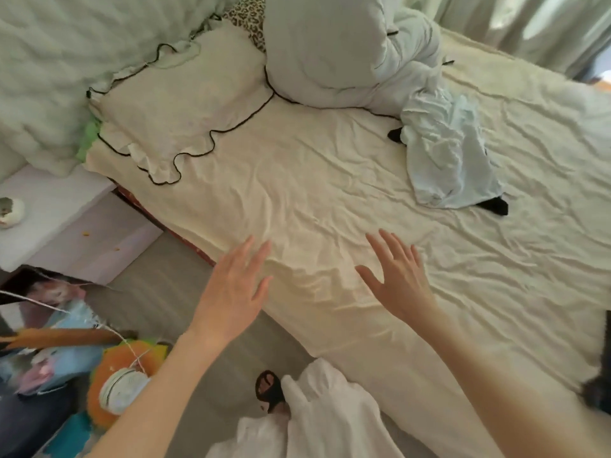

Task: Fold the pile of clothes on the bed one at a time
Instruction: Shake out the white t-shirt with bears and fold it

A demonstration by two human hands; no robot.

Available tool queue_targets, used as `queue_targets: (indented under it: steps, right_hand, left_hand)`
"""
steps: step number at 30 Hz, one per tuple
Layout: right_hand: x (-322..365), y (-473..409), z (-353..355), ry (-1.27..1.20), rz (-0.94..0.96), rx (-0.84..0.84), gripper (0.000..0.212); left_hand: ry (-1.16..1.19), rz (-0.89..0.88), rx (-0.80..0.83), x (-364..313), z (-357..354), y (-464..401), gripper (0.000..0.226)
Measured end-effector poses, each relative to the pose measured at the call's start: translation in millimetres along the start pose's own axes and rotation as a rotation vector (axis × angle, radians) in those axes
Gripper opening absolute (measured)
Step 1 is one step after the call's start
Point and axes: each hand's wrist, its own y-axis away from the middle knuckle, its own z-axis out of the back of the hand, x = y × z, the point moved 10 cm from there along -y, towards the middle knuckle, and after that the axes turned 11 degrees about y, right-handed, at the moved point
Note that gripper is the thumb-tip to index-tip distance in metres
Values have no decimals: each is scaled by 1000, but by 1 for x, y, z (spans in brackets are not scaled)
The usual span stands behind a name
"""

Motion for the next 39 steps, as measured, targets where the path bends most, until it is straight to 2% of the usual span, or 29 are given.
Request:
queue_targets:
  steps: [6,9,14,18,22,24,27,31,34,36,37,39]
  right_hand:
    - [-105,-73,-65,42,-178,127,62]
    - [-167,-127,-110,65,-244,188,61]
    - [-257,-208,-183,141,-312,287,58]
    - [-312,-252,-225,156,-384,241,63]
    - [-344,-288,-245,184,-478,189,73]
    - [-352,-304,-251,196,-489,176,62]
    - [-355,-317,-249,198,-511,120,33]
    - [-328,-308,-246,151,-409,91,23]
    - [-293,-286,-236,-11,-326,53,20]
    - [-259,-267,-227,-151,-274,40,17]
    - [-239,-255,-223,-224,-249,44,16]
    - [-199,-226,-216,-361,-214,74,15]
  left_hand:
    - [-55,-22,212,12,-106,-100,58]
    - [-61,35,267,25,-171,-157,58]
    - [-135,11,385,29,-284,-243,58]
    - [-179,-8,478,37,-358,-289,63]
    - [-245,6,530,57,-394,-302,66]
    - [-248,17,536,63,-401,-302,67]
    - [-227,37,577,65,-406,-304,67]
    - [-164,99,665,64,-404,-308,64]
    - [-74,174,759,60,-399,-304,57]
    - [94,228,794,43,-391,-296,51]
    - [262,292,758,32,-382,-292,48]
    - [704,539,608,17,-362,-280,42]
